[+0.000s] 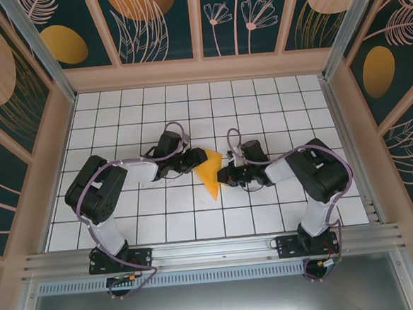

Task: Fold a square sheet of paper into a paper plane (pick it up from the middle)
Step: Fold the wing for the fifth time at the center of the table.

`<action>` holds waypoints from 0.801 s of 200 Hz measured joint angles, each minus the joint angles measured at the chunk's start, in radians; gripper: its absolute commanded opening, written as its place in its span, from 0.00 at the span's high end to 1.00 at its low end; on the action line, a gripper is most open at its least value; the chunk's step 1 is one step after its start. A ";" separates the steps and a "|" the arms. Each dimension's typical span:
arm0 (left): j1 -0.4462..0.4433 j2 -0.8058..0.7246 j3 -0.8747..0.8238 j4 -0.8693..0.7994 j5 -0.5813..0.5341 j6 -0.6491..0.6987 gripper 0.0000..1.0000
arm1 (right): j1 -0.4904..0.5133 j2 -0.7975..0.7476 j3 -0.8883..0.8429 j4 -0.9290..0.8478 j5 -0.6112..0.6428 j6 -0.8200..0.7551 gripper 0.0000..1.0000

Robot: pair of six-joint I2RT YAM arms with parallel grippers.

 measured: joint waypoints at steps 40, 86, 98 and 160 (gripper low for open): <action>0.010 0.066 0.085 -0.042 0.077 0.079 0.58 | -0.003 0.003 0.013 -0.028 -0.011 -0.028 0.88; 0.017 0.094 0.144 -0.106 0.103 0.139 0.84 | -0.003 0.003 0.023 -0.051 -0.014 -0.042 0.88; 0.021 0.094 0.145 -0.113 0.098 0.144 0.89 | -0.003 0.003 0.027 -0.061 -0.014 -0.042 0.88; 0.022 -0.044 -0.050 -0.008 0.003 0.014 0.95 | -0.010 -0.048 0.042 -0.122 0.046 -0.033 0.74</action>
